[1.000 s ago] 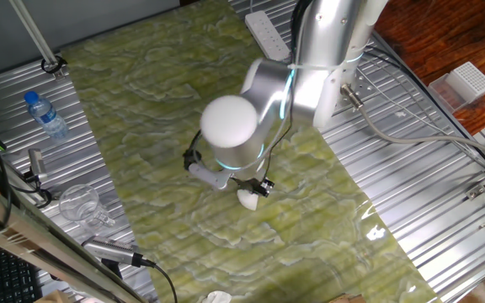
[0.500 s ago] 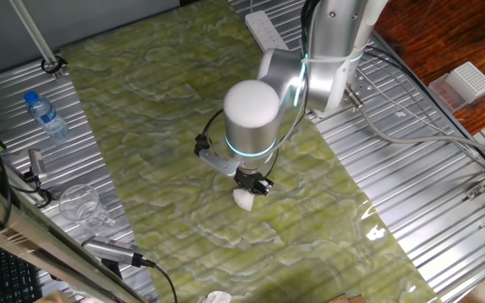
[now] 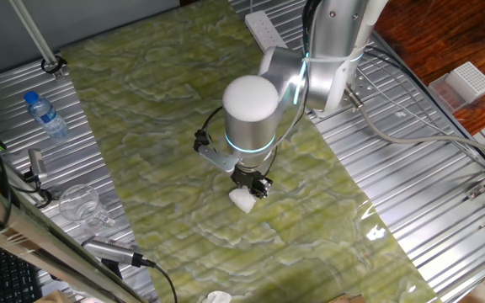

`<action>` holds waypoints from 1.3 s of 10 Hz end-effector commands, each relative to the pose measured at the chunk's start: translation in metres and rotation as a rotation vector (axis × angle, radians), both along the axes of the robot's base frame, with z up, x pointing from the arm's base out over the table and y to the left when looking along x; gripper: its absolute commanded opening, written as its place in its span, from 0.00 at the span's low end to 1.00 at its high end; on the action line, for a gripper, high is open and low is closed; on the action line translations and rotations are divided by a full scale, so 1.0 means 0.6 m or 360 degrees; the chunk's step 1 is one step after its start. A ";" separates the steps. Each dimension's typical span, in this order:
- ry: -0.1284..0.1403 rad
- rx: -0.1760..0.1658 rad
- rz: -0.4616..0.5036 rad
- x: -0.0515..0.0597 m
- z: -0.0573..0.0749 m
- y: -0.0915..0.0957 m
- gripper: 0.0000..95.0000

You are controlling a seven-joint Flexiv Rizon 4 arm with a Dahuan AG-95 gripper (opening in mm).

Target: Clean the tabletop with a sponge

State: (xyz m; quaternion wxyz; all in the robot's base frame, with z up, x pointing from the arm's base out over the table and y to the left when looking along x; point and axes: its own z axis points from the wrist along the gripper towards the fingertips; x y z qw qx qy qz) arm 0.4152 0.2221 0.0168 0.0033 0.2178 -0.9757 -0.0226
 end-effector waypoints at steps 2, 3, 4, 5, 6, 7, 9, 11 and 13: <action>0.0002 -0.0006 -0.0065 0.000 0.009 0.003 0.80; 0.0004 -0.0011 -0.0071 0.000 0.013 0.004 0.80; 0.0006 -0.0021 -0.0068 0.001 0.018 0.006 0.60; 0.0008 -0.0027 -0.0071 0.002 0.024 0.007 0.20; 0.0021 -0.0036 -0.0081 0.002 0.029 0.009 0.00; 0.0041 -0.0035 -0.0089 0.003 0.036 0.012 0.00; 0.0098 -0.0048 -0.0085 0.004 0.040 0.013 0.00; 0.0179 -0.0063 -0.0051 0.004 0.041 0.013 0.00; 0.0231 -0.0061 -0.0038 0.004 0.041 0.013 0.00</action>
